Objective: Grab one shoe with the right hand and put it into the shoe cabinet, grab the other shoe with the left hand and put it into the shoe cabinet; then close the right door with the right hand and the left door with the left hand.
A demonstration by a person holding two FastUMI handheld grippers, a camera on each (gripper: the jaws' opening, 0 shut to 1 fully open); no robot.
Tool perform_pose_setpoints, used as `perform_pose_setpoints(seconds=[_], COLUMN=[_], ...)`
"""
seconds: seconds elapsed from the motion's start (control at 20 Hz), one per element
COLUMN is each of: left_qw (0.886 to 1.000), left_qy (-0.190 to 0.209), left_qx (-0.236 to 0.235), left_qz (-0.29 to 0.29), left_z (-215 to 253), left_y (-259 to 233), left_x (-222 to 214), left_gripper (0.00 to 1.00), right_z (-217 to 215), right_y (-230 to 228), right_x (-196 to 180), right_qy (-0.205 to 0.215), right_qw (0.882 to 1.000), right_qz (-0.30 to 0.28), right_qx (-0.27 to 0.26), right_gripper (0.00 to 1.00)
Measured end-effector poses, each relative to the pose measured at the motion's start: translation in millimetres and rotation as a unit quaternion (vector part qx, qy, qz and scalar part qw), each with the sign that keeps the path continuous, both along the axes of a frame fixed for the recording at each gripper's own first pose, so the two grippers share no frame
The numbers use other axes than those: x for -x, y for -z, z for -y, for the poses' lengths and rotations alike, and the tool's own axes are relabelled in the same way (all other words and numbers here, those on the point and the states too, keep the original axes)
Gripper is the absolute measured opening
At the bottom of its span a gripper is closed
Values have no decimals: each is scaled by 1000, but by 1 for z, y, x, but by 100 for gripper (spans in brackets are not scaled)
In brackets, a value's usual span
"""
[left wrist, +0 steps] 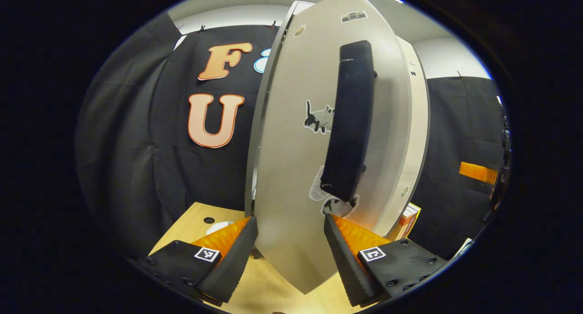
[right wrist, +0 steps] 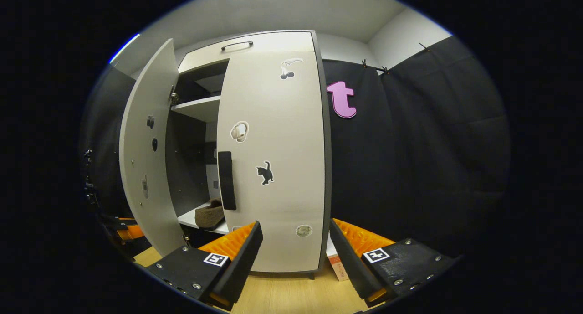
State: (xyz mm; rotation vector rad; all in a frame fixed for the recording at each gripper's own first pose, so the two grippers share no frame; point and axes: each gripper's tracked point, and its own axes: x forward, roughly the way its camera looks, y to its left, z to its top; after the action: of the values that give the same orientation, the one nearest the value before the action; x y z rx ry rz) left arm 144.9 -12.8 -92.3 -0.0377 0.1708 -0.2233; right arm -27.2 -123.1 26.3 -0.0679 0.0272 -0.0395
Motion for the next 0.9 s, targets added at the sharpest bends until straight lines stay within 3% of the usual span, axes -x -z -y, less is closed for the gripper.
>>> perform_pose_setpoints(seconds=[0.05,0.15,0.4,0.9], left_qw=[1000,1000,1000,1000], left_qy=[5,16,6,7], left_qx=[5,14,-17,-24], left_qz=[-3,-7,7,12], left_z=[6,16,23,41], left_y=[2,5,4,8], left_x=[-4,-16,-58,-83], left_gripper=[93,96,97,97], right_z=[3,7,18,35], right_y=[0,1,7,13], right_x=[1,3,2,2], right_qy=[3,7,18,35], right_qw=[1000,1000,1000,999], right_qz=[0,0,-6,-9], right_qx=[3,3,11,1], right_gripper=[92,92,92,92])
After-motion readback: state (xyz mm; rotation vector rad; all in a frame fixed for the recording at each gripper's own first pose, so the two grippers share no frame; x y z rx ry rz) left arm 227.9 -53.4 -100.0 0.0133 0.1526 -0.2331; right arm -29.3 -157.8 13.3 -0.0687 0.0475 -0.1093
